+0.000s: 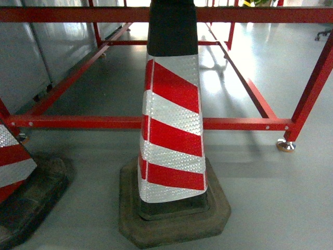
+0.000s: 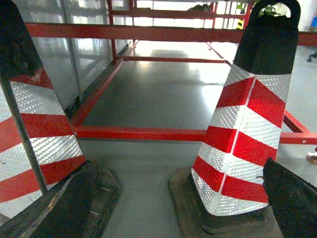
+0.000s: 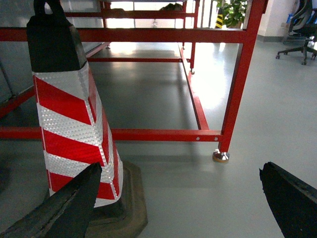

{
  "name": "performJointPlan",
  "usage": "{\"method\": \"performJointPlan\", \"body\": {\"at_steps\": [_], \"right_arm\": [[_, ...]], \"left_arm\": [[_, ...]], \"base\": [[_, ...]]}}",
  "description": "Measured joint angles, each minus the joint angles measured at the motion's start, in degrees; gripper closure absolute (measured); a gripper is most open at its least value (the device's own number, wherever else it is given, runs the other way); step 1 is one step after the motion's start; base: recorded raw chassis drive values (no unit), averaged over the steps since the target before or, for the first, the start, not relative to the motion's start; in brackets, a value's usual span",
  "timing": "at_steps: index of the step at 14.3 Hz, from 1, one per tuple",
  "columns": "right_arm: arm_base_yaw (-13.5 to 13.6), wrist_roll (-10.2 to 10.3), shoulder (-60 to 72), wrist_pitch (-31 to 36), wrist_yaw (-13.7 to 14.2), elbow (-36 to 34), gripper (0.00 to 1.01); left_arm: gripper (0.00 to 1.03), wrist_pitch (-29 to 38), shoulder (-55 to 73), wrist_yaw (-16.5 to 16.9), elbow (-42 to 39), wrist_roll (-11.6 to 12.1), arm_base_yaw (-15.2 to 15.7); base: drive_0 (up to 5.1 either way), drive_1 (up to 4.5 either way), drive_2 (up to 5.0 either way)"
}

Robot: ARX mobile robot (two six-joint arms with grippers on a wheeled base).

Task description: Pick blue part to blue bin on bottom shelf

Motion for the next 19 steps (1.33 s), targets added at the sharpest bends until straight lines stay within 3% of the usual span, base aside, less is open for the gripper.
{"method": "performJointPlan", "body": {"at_steps": [19], "right_arm": [[0.0,0.0,0.0,0.0,0.0,0.0,0.03]], "left_arm": [[0.05,0.0,0.0,0.0,0.0,0.0,0.0]], "base": [[0.0,0.0,0.0]]}}
